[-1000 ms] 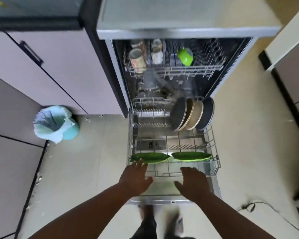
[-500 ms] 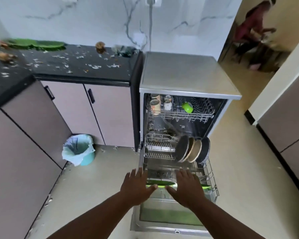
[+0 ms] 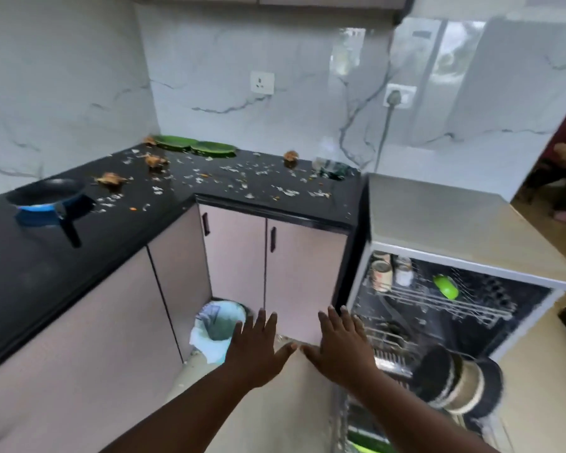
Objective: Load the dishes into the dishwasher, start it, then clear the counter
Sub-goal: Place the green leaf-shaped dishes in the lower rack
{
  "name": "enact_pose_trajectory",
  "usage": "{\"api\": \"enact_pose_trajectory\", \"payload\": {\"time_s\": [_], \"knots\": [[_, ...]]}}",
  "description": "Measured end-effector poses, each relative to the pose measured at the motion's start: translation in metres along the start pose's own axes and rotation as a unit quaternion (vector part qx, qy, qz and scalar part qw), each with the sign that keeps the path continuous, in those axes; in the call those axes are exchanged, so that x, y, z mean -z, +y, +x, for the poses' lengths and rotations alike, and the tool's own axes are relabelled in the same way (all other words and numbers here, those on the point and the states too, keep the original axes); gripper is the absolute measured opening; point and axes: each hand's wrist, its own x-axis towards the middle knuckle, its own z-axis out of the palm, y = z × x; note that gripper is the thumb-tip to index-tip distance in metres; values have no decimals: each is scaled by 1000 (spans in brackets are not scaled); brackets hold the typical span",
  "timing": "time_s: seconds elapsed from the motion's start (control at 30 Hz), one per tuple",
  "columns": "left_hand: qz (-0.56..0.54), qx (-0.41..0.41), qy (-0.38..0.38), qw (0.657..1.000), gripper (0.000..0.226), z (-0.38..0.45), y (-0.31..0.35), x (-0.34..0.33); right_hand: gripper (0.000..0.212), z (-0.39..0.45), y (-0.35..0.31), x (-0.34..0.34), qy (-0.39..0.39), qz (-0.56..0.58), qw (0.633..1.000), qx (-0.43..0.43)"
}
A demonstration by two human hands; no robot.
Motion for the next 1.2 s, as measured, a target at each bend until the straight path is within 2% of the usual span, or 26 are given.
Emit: {"api": "enact_pose_trajectory", "payload": {"time_s": [0.07,0.13,0.17,0.3,0.43,0.6,0.67,0.8,0.93,1.03,1.2], "knots": [[6,12,14,1000,108,16,-40,15,84,31,-34,3,9,7,1000,10],[6,31,15,999,127,29,-84,34,83,67,-74,5,20,7,999,23],[9,38,18,999,128,37,-105,43,83,84,-92,7,27,7,999,30],[7,60,24,998,85,67,-168,77,82,141,-146,22,47,20,997,49],[4,82,42,996,85,104,-208,100,82,193,-175,35,62,19,996,59],[-4,108,78,991,110,166,-243,114,99,274,-186,46,82,1,993,79],[-4,114,86,990,110,197,-255,117,90,314,-186,48,95,11,993,76],[-7,137,83,987,138,264,-274,125,82,393,-181,51,102,19,990,99],[-20,176,64,982,136,317,-283,126,85,461,-170,54,76,-13,985,152],[-33,199,53,978,122,348,-286,132,83,505,-166,63,58,-23,981,183],[-55,221,49,972,118,390,-308,145,82,560,-175,73,40,-3,983,181]]}}
